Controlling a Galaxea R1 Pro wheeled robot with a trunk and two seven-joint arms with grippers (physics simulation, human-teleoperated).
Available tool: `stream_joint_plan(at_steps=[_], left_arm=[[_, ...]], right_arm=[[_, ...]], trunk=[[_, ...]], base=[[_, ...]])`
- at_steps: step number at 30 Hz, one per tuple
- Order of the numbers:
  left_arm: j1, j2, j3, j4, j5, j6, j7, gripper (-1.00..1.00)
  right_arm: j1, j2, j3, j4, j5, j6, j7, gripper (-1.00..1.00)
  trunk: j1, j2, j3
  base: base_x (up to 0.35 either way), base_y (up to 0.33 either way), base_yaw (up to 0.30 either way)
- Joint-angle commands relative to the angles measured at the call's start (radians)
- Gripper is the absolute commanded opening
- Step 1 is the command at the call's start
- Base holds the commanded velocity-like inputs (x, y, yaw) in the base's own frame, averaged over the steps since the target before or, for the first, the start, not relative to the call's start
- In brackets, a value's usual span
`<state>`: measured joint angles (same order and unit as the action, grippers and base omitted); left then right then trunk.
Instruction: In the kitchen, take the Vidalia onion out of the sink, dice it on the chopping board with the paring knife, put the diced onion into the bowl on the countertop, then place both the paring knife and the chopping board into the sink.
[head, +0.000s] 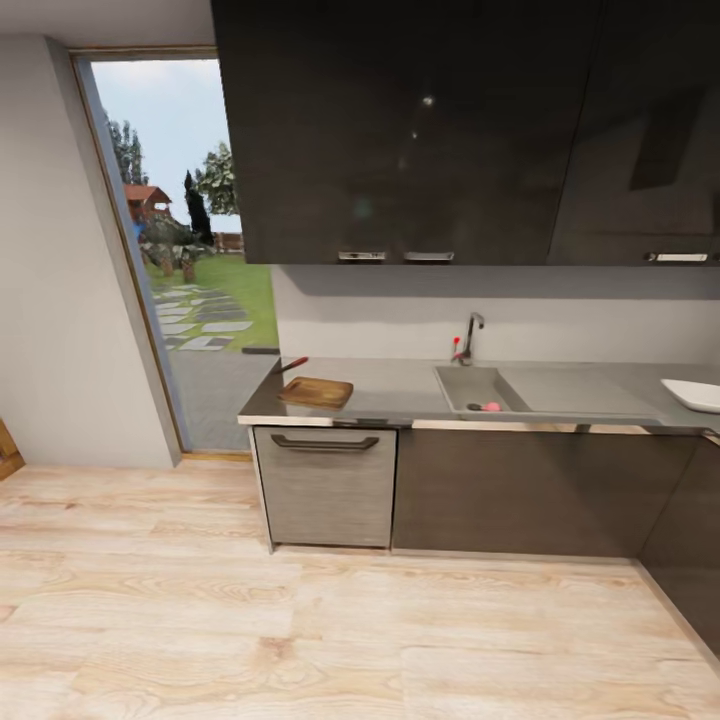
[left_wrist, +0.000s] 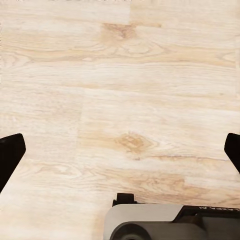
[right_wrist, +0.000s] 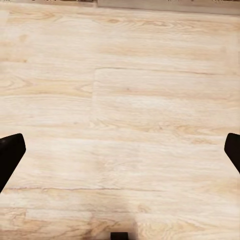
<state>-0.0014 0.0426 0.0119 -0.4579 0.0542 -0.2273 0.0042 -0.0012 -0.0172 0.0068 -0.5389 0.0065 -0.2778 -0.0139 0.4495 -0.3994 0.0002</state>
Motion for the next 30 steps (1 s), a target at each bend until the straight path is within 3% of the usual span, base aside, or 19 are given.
stream_joint_plan(at_steps=[1, 17, 24, 30], left_arm=[[0.000, 0.000, -0.001, 0.001, 0.006, -0.003, 0.000, 1.00], [0.000, 0.002, -0.001, 0.001, 0.006, -0.001, 0.000, 1.00], [0.000, 0.002, -0.001, 0.002, 0.006, -0.002, 0.000, 1.00], [0.000, 0.002, -0.001, 0.002, 0.006, -0.003, 0.000, 1.00]], right_arm=[[0.000, 0.000, 0.001, 0.001, 0.001, -0.003, -0.001, 1.00], [0.000, 0.000, 0.001, 0.001, 0.001, -0.002, -0.001, 1.00], [0.000, 0.000, 0.001, 0.001, 0.001, -0.003, -0.001, 1.00], [0.000, 0.001, 0.000, 0.000, 0.001, -0.004, -0.005, 1.00]], trunk=[[0.000, -0.001, 0.000], [0.000, -0.001, 0.000], [0.000, -0.001, 0.000], [0.000, -0.001, 0.000]], base=[[0.117, 0.185, 0.000], [0.162, 0.254, 0.000], [0.260, 0.090, 0.000], [0.052, 0.014, 0.000]])
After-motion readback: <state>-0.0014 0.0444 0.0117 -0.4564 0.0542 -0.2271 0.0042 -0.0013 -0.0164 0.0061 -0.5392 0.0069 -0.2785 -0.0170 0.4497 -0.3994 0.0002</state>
